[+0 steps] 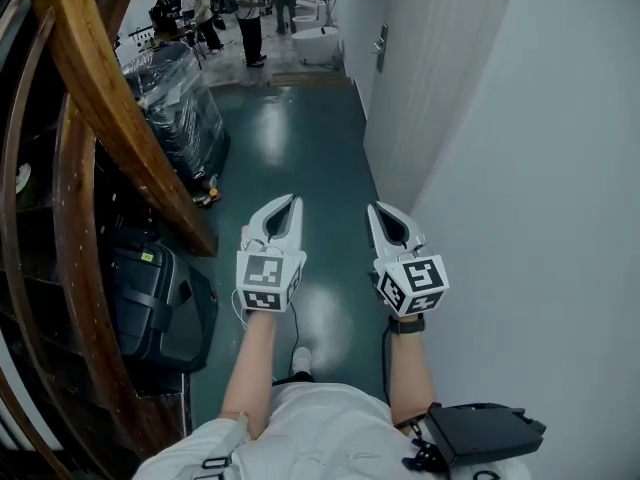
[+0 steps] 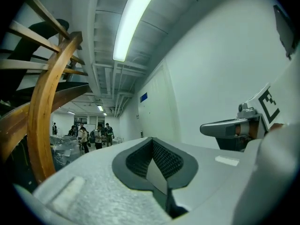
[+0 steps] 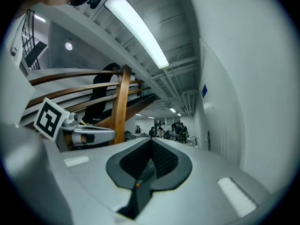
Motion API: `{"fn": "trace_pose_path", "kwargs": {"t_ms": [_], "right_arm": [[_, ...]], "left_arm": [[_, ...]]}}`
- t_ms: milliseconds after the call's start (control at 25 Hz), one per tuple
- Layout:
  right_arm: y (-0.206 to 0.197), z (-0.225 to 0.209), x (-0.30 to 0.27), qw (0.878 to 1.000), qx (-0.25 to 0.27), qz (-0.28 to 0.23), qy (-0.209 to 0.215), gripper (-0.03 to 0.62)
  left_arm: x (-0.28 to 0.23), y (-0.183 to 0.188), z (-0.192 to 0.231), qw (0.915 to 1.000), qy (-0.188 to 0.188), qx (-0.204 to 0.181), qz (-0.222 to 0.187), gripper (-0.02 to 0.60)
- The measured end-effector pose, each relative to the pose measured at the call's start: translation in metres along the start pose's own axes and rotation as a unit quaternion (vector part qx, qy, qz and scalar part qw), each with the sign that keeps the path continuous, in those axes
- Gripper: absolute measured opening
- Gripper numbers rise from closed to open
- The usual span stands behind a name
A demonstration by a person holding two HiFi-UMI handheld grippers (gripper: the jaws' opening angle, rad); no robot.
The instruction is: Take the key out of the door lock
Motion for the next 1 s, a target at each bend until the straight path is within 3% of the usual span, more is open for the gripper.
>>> {"fn": "trace_pose_path", "kwargs": {"t_ms": [240,400,520,840,1000], "right_arm": [[-0.004,0.012,-0.076,1.0,0.002,0.028,-0.011,0.0],[-0.014,0.025,-0.113,0.999,0.019,0.032,0.004,0.002],[-0.028,0.022,-0.136,0.999,0.01,0.044,0.01,0.002],[-0.054,-0.027,-0.228,0.996,-0.01,0.079,0.048,0.003],[-0.039,-0.073,-0.283,0.994,-0.015,0.075,0.073,0.003]], "left_arm": [[-0.018,0.003,0.062,0.9988,-0.01,-0.009,-0.047,0.0],[-0.027,-0.012,0.098,0.9981,-0.002,0.026,-0.056,0.0],[-0.042,-0.038,0.111,0.9982,-0.009,0.048,-0.035,0.0],[-0.125,-0.074,0.142,0.9984,-0.008,0.052,-0.02,0.0],[-0.196,-0.074,0.156,0.9986,-0.001,0.052,-0.012,0.0]]}}
Point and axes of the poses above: the fingertips, and each gripper's own axes: x backward along the fingers, z to its left, y out of its top, the point moved 1 cm from there along x, backward along the fingers, and after that the axes turned 12 degrees about -x, right-handed, at the moved point
